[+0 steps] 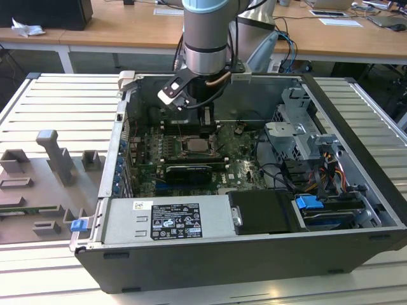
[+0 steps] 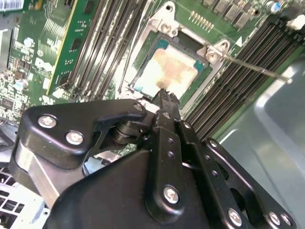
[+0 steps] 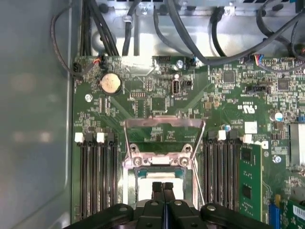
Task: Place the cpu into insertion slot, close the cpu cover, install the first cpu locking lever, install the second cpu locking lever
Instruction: 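Close the cpu cover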
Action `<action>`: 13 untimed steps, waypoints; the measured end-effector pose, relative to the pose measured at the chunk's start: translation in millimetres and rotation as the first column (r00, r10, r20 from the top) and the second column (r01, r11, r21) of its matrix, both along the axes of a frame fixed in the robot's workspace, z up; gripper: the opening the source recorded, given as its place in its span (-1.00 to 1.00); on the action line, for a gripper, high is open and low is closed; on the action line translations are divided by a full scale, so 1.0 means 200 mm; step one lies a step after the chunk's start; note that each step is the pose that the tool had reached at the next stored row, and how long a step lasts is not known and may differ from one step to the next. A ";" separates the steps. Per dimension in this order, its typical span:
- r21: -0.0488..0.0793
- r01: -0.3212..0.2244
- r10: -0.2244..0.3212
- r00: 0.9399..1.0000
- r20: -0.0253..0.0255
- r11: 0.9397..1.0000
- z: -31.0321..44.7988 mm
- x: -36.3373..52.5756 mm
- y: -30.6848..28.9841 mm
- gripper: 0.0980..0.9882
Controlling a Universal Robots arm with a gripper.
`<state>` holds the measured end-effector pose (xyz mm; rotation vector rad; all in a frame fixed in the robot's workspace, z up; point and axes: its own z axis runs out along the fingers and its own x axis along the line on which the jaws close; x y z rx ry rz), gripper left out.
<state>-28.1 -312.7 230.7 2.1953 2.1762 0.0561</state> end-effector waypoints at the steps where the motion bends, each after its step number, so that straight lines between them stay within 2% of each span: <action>1: 0.000 0.000 0.000 1.000 0.000 1.000 0.000 0.003 0.000 -0.98; 4: 0.001 0.000 0.000 1.000 0.000 1.000 0.006 0.005 0.000 -0.98; 7: 0.001 0.000 0.000 1.000 0.000 1.000 0.083 0.005 0.000 -0.98; 8: 0.001 0.000 0.000 1.000 0.000 1.000 0.124 0.005 0.000 -0.98; 11: 0.001 0.000 0.000 1.000 0.000 1.000 0.198 0.005 0.000 -0.98; 13: 0.001 0.000 0.000 1.000 0.000 1.000 0.203 0.020 0.001 -0.98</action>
